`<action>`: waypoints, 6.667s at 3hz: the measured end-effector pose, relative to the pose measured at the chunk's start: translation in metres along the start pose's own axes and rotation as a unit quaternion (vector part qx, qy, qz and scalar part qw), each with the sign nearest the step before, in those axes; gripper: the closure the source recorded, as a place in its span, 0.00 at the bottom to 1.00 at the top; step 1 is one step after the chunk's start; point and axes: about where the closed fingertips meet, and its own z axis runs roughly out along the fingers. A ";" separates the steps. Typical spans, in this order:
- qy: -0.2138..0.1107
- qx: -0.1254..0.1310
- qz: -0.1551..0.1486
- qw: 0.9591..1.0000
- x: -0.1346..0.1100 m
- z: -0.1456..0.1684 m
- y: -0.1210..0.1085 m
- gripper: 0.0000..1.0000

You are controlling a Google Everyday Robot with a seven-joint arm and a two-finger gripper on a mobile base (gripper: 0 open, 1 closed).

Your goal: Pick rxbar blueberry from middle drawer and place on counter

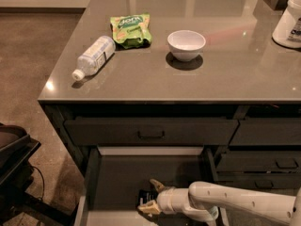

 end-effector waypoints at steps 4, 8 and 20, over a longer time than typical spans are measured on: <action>0.000 0.000 0.000 1.000 0.000 0.000 0.000 1.00; -0.064 0.053 -0.076 0.994 -0.140 -0.187 0.037 1.00; -0.058 -0.046 -0.383 0.921 -0.534 -0.313 -0.052 1.00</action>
Offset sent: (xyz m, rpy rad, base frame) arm 0.0000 0.0000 0.0000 0.0000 0.0000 0.0000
